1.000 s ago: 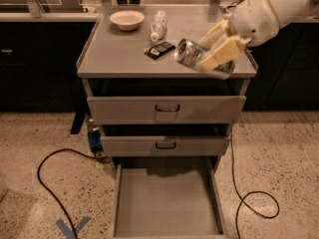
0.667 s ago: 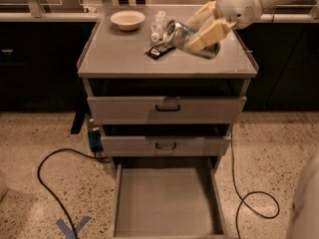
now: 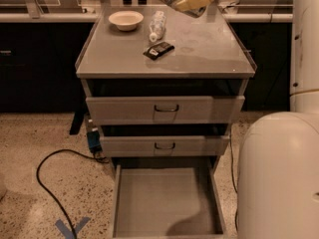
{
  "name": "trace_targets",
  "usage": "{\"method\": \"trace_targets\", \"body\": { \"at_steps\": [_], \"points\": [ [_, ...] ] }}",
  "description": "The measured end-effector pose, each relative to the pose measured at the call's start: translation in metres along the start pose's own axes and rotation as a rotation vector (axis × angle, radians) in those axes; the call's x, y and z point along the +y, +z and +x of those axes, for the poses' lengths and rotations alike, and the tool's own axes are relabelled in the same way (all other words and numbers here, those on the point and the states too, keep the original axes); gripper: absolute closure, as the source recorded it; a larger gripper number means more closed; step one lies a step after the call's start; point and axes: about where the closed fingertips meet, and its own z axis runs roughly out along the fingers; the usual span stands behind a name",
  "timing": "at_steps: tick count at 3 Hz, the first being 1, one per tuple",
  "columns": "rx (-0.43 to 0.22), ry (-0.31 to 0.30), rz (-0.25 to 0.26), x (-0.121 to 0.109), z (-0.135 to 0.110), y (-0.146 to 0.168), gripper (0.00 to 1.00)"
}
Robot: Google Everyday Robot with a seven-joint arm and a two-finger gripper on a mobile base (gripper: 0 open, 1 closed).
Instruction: Pick redbull can from bottom drawer and place on counter
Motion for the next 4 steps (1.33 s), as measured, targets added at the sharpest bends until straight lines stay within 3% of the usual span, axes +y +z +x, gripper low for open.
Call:
{"method": "trace_targets", "body": {
  "at_steps": [1,3,4],
  "points": [
    [-0.001,0.006,-0.004,0.001,0.002,0.003,1.0],
    [0.113,0.097,-0.001,0.008,0.11,0.029,1.0],
    [0.189,0.118,-0.031,0.018,0.161,0.04,1.0]
  ]
}}
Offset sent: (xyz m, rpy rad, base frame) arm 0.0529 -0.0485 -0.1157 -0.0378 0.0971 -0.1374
